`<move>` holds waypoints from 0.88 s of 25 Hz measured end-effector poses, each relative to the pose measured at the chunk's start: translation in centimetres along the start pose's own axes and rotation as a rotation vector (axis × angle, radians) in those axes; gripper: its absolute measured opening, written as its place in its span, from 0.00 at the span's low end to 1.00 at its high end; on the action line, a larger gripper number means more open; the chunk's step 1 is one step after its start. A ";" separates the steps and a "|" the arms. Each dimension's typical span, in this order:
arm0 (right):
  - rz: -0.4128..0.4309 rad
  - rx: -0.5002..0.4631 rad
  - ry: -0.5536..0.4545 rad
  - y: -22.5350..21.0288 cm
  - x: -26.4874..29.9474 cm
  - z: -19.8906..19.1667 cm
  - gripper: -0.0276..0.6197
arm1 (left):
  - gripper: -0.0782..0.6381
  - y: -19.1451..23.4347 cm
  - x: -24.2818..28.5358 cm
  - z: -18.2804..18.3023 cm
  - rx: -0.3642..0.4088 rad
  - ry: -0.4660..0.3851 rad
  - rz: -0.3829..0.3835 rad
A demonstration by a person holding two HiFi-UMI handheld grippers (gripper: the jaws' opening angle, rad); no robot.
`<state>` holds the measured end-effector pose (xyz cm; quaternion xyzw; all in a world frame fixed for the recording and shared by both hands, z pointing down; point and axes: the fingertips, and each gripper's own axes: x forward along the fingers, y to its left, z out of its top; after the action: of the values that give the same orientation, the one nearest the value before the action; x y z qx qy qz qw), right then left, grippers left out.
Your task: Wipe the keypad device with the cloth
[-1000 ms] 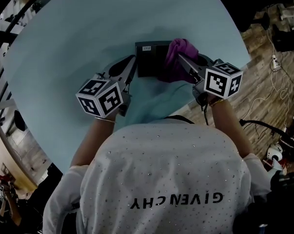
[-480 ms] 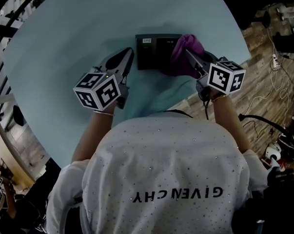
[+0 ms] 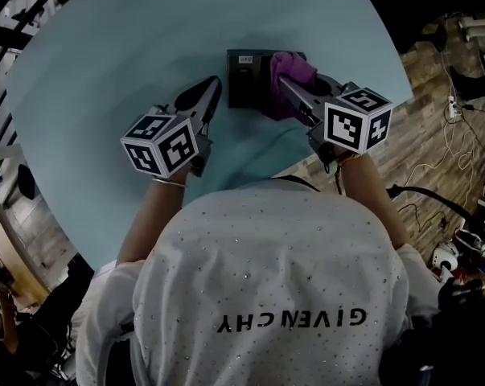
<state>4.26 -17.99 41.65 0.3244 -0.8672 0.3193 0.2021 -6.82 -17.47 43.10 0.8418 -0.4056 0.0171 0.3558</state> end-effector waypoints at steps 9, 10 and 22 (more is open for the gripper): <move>0.172 -0.042 0.051 6.4 4.8 -0.2 0.12 | 0.11 -0.8 -0.9 -0.4 0.014 -0.004 0.015; 0.178 -0.045 0.050 6.8 5.2 -0.4 0.12 | 0.11 -1.0 -0.9 -0.6 0.015 -0.005 0.012; 0.126 -0.104 0.123 5.3 6.3 -2.6 0.12 | 0.11 -1.6 -2.0 -1.4 -0.008 -0.021 0.025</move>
<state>-3.47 -15.85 44.81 0.2379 -0.8873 0.3051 0.2510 -6.69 -14.58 42.54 0.8353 -0.4198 0.0108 0.3548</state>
